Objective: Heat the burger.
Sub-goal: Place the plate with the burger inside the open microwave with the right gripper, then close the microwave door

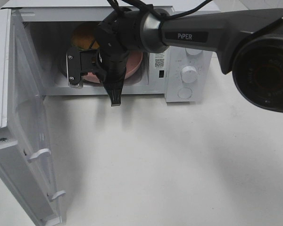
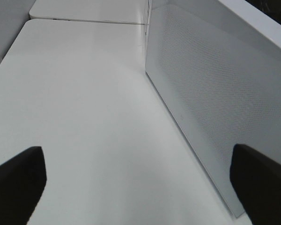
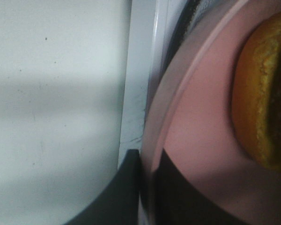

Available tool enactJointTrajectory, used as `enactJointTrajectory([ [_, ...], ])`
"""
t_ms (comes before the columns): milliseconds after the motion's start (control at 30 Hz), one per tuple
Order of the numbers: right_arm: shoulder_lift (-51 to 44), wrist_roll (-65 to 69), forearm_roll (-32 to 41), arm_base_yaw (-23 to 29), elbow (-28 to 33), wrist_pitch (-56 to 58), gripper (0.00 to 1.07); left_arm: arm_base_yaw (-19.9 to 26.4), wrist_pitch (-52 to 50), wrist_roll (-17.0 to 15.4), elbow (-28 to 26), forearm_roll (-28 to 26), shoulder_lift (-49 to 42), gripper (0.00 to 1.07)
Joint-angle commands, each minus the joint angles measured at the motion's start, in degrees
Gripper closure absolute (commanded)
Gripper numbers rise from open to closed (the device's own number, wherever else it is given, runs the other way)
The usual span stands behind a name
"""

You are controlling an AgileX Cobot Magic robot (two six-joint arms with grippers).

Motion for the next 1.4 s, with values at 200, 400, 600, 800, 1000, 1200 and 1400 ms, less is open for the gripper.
enactJointTrajectory([
  [200,0.5,-1.6,-0.2,-0.1,-2.8,-3.4,1.05,0.2,0.1,0.0,0.1,-0.3,-0.9,0.07],
  [400,0.7,-4.6,2.5,-0.1,-3.5,-4.4,1.05,0.2,0.1,0.0,0.1,-0.3,-0.9,0.07],
  [600,0.7,-4.8,1.4,-0.1,-3.5,-4.1,1.04,0.2,0.1,0.0,0.1,-0.3,-0.9,0.07],
  [800,0.7,-4.3,1.4,-0.1,-3.5,-4.2,0.99,0.2,0.1,0.0,0.1,-0.3,-0.9,0.07],
  [1000,0.7,-3.2,1.4,-0.1,-3.5,-4.2,0.83,0.2,0.1,0.0,0.1,-0.3,-0.9,0.07],
  [1200,0.7,-1.5,1.4,-0.1,-3.4,-4.2,0.49,0.2,0.1,0.0,0.1,-0.3,-0.9,0.07],
  [1400,0.0,-1.5,1.4,-0.1,-0.9,-4.6,0.37,0.2,0.1,0.0,0.1,-0.3,-0.9,0.07],
])
